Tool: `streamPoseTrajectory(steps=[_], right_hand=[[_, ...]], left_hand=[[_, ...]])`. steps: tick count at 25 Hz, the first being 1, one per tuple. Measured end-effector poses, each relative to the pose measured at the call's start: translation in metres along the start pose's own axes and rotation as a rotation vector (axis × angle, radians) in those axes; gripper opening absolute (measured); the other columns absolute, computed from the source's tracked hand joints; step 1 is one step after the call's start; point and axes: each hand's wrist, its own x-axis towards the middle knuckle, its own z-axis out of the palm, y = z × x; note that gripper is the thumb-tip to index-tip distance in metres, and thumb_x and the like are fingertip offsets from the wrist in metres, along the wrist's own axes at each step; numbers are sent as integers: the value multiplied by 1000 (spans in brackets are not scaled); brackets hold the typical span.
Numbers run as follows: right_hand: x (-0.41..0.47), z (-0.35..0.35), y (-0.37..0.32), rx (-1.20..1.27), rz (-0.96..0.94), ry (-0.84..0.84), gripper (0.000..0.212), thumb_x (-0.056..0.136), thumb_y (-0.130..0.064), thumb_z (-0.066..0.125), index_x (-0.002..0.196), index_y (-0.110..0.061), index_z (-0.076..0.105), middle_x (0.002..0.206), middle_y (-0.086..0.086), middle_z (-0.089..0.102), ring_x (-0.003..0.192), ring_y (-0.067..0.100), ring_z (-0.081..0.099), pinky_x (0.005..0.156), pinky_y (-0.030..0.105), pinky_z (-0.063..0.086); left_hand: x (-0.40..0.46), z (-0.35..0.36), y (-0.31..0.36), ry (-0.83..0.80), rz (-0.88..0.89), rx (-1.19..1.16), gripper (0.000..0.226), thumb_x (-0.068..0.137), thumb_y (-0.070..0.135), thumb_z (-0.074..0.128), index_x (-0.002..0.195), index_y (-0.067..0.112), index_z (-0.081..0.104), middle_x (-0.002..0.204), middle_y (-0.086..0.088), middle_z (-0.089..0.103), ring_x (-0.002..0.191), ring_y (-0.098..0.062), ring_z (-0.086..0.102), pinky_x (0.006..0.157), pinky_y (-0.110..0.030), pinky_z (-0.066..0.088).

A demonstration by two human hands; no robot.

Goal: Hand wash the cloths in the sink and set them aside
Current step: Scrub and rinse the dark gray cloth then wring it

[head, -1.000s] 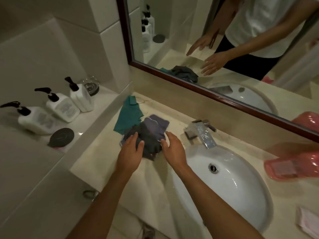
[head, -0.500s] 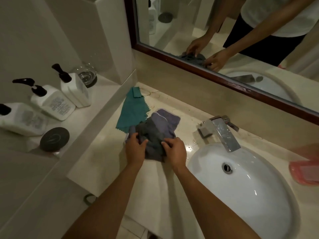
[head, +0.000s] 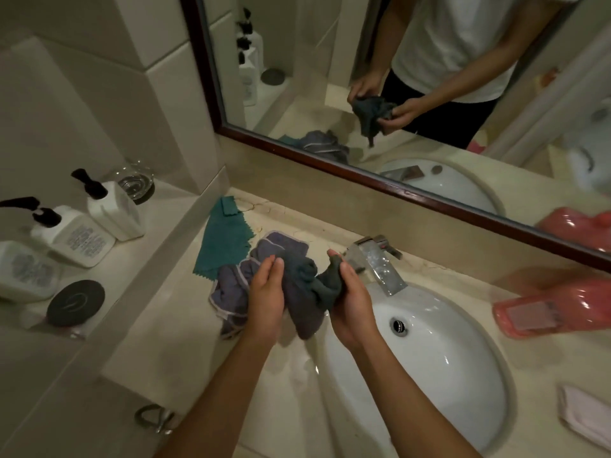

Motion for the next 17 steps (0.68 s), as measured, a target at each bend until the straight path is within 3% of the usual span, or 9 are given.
streamPoseTrajectory(steps=[3,5,7,10,12,15,17], right_hand=[[-21,-23,-16,-87,-37,17,37,96,-30,58,129,-17,66,128,5,69,121,20,64,105,37,49],[-32,-37,-24,-181,-107,113,31,101,-22,56,131,-17,65,126,7,69,117,22,66,101,38,53],[-40,-58,-33,-276,-182,250,26,101,-19,57,123,-16,69,117,7,73,109,24,69,97,41,56],[-51,-88,-49,-282,-245,318,19,101,-23,57,107,-18,75,98,6,77,93,27,73,76,35,61],[-54,-107,-62,-220,-246,315,21,102,-27,55,102,-22,75,97,6,77,89,23,74,68,27,59],[-52,-127,-72,-218,-147,288,28,104,-37,47,102,-30,74,103,2,76,96,16,73,73,26,58],[-52,-143,-72,-223,-30,263,40,103,-48,40,100,-28,75,100,3,77,94,16,74,71,26,58]], left_hand=[[-35,45,5,-172,-98,-162,30,106,32,46,117,15,68,111,-8,74,102,-16,72,78,-27,60],[-57,68,4,-305,-94,-78,31,107,29,42,113,17,69,113,-7,75,107,-14,70,87,-30,59],[-72,85,-2,-380,28,141,29,108,27,41,117,25,69,111,6,75,109,-9,68,90,-31,58],[-83,107,-22,-339,225,323,29,108,24,41,120,36,65,108,19,72,102,-2,68,76,-21,57],[-91,129,-39,-336,148,300,29,108,31,41,124,40,63,121,16,68,111,-2,65,88,-21,55],[-98,161,-70,-427,-194,35,43,98,56,42,121,33,71,123,1,72,115,-11,66,95,-27,53],[-97,175,-94,-393,-198,49,45,100,59,41,119,32,71,117,0,74,112,-16,69,94,-34,54]])
